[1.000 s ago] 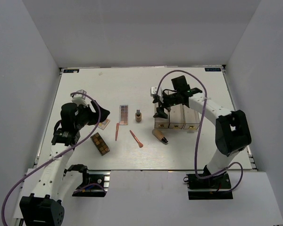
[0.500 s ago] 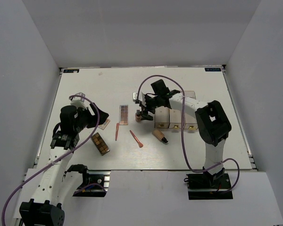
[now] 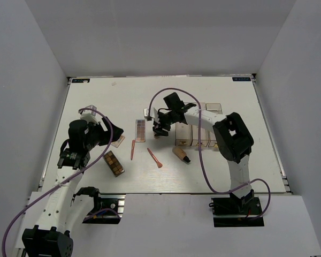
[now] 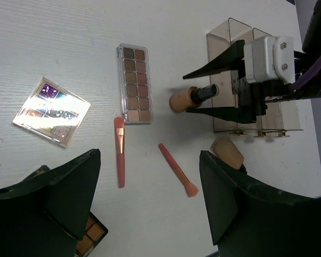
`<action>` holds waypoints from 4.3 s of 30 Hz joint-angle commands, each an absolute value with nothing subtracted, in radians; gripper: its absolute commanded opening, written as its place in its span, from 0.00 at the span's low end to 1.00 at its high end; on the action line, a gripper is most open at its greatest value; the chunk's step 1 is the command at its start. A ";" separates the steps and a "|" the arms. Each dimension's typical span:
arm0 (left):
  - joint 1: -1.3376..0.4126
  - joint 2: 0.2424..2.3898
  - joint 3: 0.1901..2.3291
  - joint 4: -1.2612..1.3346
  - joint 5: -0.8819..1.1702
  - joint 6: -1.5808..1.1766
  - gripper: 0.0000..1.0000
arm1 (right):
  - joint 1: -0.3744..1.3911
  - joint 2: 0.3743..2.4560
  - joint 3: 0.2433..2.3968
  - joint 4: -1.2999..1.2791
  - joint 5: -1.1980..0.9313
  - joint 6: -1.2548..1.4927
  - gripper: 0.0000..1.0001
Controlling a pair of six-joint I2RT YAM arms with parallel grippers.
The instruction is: Organize the makeup
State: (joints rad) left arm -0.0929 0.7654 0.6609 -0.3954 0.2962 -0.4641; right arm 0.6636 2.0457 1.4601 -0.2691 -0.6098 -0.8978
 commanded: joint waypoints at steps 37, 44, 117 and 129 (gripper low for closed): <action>-0.106 0.879 0.643 -0.278 0.422 -0.589 0.83 | 0.387 1.773 1.509 -0.396 -0.479 -0.603 0.06; -0.115 0.936 0.664 -0.268 0.437 -0.617 0.83 | 0.351 1.911 1.577 -0.411 -0.497 -0.666 0.10; -0.557 1.140 0.782 -0.414 -0.031 -0.738 0.71 | 0.676 1.426 0.802 -0.278 -0.281 -0.339 0.74; -0.557 1.144 0.785 -0.425 -0.052 -0.739 0.71 | 0.768 1.517 0.818 -0.180 -0.146 -0.275 0.41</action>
State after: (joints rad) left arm -0.5522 1.1706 0.7914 -0.4118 -0.0288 -0.7341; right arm 0.7498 1.5032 0.7845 -0.2302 -0.1932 -0.2977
